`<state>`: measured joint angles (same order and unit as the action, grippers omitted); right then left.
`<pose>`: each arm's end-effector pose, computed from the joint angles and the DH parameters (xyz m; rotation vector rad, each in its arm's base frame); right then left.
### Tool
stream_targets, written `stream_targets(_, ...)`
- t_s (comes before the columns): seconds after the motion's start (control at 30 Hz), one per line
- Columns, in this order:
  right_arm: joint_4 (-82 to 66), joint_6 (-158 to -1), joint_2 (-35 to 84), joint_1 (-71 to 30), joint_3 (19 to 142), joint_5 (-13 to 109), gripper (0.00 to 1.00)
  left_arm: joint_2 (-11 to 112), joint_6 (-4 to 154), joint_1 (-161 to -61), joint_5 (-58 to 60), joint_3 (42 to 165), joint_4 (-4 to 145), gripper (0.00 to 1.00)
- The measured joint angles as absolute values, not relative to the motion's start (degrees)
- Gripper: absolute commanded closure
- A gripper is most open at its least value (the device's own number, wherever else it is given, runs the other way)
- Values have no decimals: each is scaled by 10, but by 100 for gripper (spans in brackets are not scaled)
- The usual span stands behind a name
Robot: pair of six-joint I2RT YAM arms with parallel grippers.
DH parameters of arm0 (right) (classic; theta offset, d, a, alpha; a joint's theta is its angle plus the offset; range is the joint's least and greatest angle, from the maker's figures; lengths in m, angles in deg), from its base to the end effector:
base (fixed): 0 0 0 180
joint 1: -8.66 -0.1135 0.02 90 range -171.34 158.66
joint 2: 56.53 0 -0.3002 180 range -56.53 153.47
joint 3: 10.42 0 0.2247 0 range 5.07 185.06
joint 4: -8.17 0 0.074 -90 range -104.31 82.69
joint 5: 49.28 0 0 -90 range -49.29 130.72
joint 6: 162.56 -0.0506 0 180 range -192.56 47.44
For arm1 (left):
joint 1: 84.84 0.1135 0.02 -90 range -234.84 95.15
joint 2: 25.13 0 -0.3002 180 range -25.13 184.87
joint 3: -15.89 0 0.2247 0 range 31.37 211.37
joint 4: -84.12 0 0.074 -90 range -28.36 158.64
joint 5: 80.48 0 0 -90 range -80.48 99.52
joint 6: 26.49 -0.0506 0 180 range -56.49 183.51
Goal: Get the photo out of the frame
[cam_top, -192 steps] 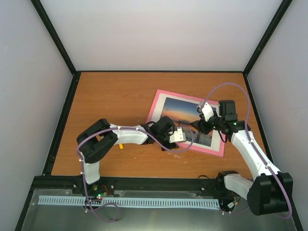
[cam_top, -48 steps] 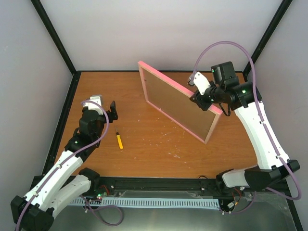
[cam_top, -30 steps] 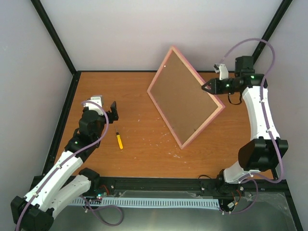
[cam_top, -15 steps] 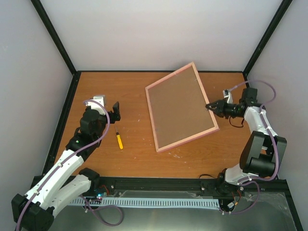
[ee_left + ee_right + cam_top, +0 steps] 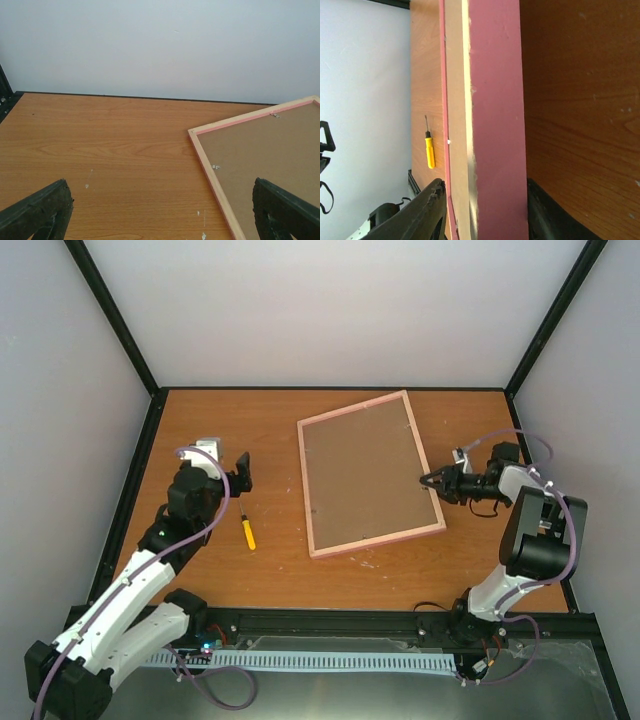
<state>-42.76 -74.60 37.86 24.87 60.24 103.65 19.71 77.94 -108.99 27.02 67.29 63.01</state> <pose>0.2760 -0.0333 0.2288 0.1848 2.3939 1.4134 0.1419 -0.0470 0.3201 -0.0612 1.8162 -0.1990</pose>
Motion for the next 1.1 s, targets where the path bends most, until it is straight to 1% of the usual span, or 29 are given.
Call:
stream_targets(0.1, -437, -728, 397, 249, 594, 1034, 61, 200, 780, -1090, 268, 673, 631, 4)
stream_targets(0.17, -446, -713, 408, 248, 593, 1033, 61, 204, 783, -1090, 260, 672, 631, 7)
stream_targets(0.33, -458, -683, 425, 249, 593, 1032, 62, 255, 851, -1089, 180, 672, 630, 27)
stream_targets(0.37, -460, -678, 427, 248, 592, 1032, 62, 273, 876, -1089, 160, 672, 629, 28)
stream_targets(0.5, -467, -660, 428, 248, 589, 1032, 62, 354, 968, -1099, 73, 659, 610, 30)
stream_targets(0.6, -469, -648, 428, 248, 583, 1030, 62, 374, 1011, -1117, 48, 639, 594, 32)
stream_targets(0.77, -473, -632, 433, 248, 571, 1028, 62, 439, 1041, -1144, 19, 644, 597, 32)
stream_targets(0.9, -478, -619, 443, 248, 567, 1029, 62, 536, 1047, -1157, 20, 690, 594, 33)
stream_targets(1.1, -480, -611, 443, 248, 563, 1031, 62, 629, 1044, -1158, 56, 787, 584, 35)
